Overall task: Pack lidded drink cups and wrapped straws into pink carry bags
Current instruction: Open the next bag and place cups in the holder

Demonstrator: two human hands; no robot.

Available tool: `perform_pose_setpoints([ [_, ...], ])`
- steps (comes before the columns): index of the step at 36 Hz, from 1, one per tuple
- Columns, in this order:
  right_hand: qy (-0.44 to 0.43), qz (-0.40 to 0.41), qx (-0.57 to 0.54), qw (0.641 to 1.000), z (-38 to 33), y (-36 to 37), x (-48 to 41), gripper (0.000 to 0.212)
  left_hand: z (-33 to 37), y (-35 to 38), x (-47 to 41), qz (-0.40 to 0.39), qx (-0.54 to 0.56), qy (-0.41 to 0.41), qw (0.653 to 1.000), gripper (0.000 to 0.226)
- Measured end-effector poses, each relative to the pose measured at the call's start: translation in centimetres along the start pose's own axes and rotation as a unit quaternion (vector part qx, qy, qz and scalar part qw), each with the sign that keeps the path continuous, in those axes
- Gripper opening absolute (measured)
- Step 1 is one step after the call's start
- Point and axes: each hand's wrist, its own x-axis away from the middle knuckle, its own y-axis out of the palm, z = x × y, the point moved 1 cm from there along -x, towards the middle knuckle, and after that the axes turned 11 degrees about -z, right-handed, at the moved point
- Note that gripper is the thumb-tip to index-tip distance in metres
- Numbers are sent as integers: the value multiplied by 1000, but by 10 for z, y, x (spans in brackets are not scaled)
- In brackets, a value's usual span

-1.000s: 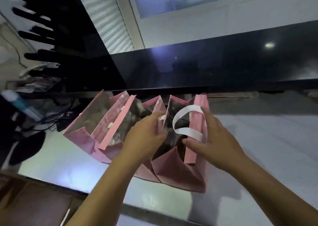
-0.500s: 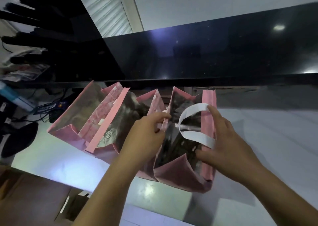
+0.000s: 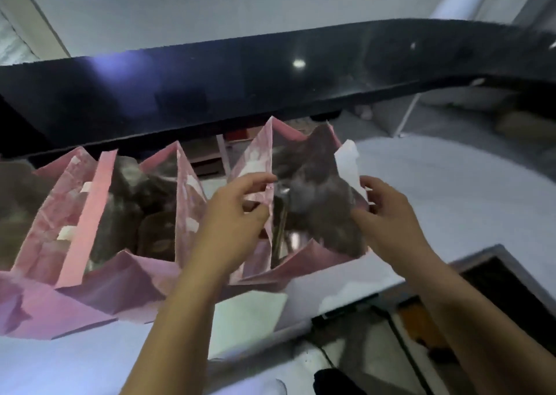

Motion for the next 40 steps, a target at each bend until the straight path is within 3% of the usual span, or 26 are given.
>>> perform_pose_setpoints([
  [8,21,198,-77,977,49,-47,92,17,27,65,-13,-154,31,59,986,53],
  [20,49,409,-139,901,129,-182,238,7,117,269,13,-362,4,123,924,39],
  [29,41,472,-179,862,208,-313,324,37,199,451,36,-435,-33,133,890,34],
  [40,53,463,-177,867,285,-441,369,34,264,604,46,-431,-68,122,891,40],
])
